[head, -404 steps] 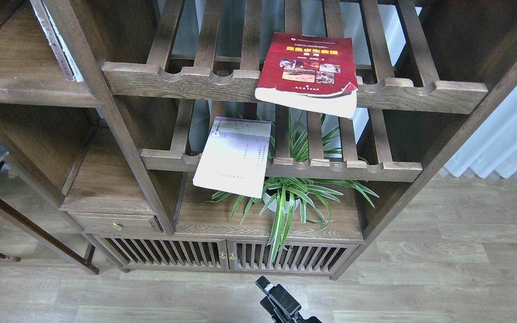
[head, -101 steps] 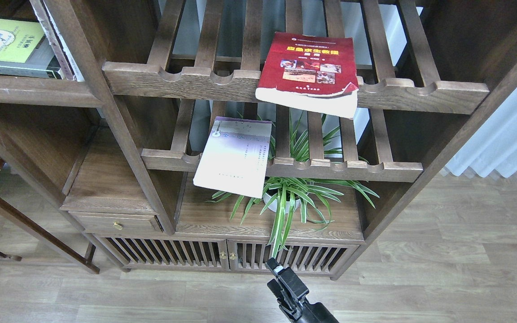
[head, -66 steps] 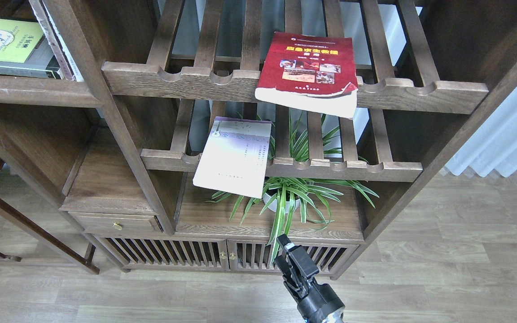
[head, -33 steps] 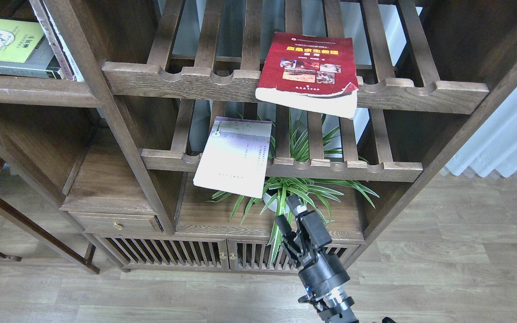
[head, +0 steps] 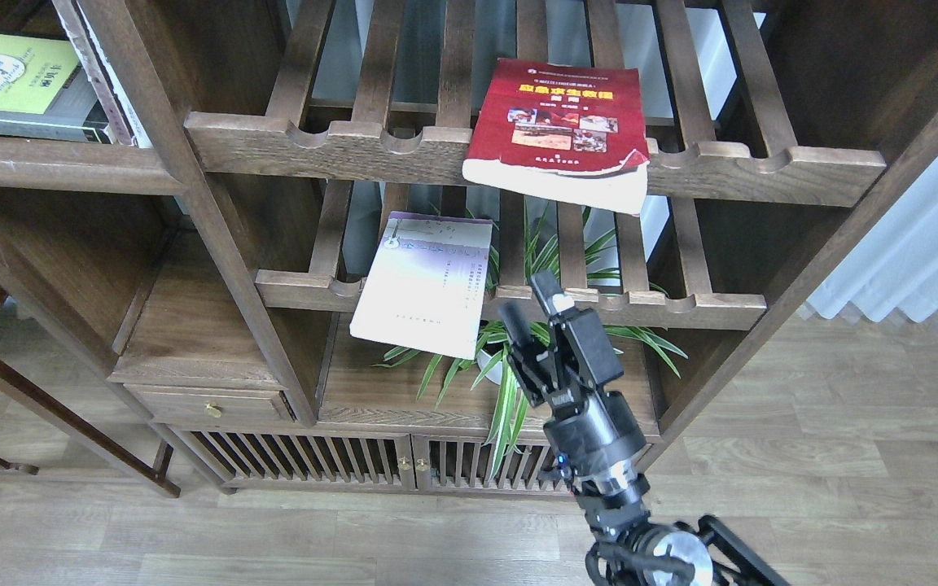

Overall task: Organize books on shelf
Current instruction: 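Raise the right gripper to the red book on the upper shelf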

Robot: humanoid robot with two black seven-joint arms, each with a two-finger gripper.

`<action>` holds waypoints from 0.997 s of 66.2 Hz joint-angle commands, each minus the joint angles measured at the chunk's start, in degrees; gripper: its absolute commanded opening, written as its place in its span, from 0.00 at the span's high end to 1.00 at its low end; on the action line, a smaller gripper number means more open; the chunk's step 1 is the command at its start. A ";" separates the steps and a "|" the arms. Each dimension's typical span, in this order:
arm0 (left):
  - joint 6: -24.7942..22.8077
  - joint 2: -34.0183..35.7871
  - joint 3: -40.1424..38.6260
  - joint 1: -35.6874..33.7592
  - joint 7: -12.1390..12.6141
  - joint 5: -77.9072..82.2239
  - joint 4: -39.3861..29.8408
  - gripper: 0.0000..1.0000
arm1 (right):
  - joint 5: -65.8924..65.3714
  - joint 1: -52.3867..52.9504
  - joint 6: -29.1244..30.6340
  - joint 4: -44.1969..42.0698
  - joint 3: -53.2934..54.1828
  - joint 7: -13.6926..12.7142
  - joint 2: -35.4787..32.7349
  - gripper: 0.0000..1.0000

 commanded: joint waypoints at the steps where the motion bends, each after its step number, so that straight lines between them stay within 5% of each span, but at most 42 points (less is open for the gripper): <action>1: 0.00 0.00 0.25 -0.06 -0.01 0.01 0.01 0.00 | -2.40 1.07 0.00 0.67 0.18 0.00 0.00 0.06; 45: 0.00 0.00 0.17 -0.68 -0.10 -0.26 0.19 0.00 | -2.67 7.31 -0.04 0.41 7.30 0.00 0.00 0.06; 66: 0.00 0.00 0.17 -1.12 -0.01 -0.70 0.19 0.00 | -3.02 7.40 -5.50 0.06 7.39 0.00 0.00 0.06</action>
